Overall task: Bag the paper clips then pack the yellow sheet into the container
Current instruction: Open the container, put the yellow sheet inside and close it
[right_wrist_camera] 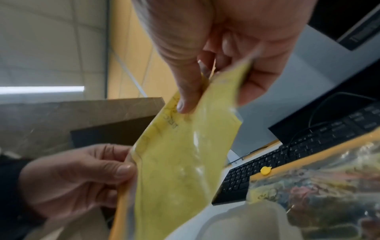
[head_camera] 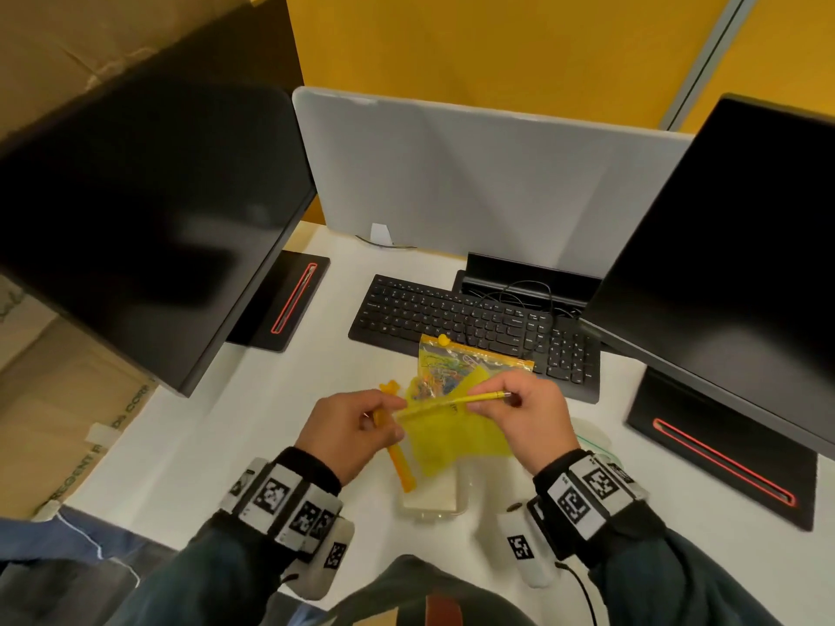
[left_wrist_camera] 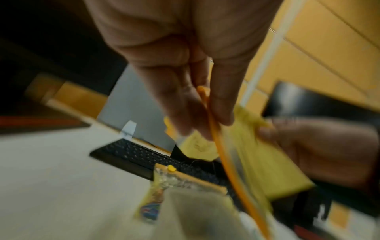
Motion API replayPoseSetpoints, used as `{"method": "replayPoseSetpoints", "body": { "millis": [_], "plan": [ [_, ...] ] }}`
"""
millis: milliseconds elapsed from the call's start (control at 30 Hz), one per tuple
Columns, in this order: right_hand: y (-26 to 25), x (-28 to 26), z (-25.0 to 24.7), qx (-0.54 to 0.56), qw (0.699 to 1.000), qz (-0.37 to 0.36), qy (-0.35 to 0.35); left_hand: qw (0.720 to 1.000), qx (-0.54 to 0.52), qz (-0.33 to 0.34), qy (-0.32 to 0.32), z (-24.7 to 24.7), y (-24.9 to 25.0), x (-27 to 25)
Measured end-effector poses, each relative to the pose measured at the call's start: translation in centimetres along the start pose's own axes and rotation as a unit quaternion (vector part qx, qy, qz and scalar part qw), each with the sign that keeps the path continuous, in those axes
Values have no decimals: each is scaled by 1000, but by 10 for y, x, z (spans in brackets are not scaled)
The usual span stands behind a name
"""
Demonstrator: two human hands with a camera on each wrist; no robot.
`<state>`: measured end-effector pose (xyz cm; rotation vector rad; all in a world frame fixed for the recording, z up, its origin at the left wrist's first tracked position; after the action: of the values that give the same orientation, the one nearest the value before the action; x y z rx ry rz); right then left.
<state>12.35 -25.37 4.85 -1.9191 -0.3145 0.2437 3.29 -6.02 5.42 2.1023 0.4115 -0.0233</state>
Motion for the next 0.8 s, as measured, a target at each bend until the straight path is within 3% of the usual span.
{"method": "replayPoseSetpoints", "body": {
  "millis": [100, 233, 400, 533, 700, 800],
  "plan": [
    [-8, -2, 3, -72, 995, -68, -21, 991, 110, 81, -8, 5, 4, 0],
    [-24, -3, 3, -66, 989, -117, -64, 990, 71, 96, -78, 18, 14, 1],
    [-37, -16, 11, -179, 953, -235, -72, 998, 56, 31, 14, 24, 9, 8],
    [-27, -26, 21, -197, 957, -186, -102, 991, 123, 58, 7, 25, 11, 8],
    [-25, -44, 43, -315, 910, -243, -114, 999, 6, -43, 18, 29, -6, 16],
    [-9, -50, 52, -373, 881, -256, -135, 970, -202, -136, -25, 28, -8, 16]
  ]
}}
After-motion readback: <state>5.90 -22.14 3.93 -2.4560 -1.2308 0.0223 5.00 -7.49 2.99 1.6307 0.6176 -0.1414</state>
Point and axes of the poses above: each hand's wrist, its own x-axis towards the middle knuckle, its own z-axis out of the palm, y = z × x, the point moved 2 cm from there along x, towards the middle knuckle, and after that the axes turned 1 degree about -x, right-handed, at the moved point
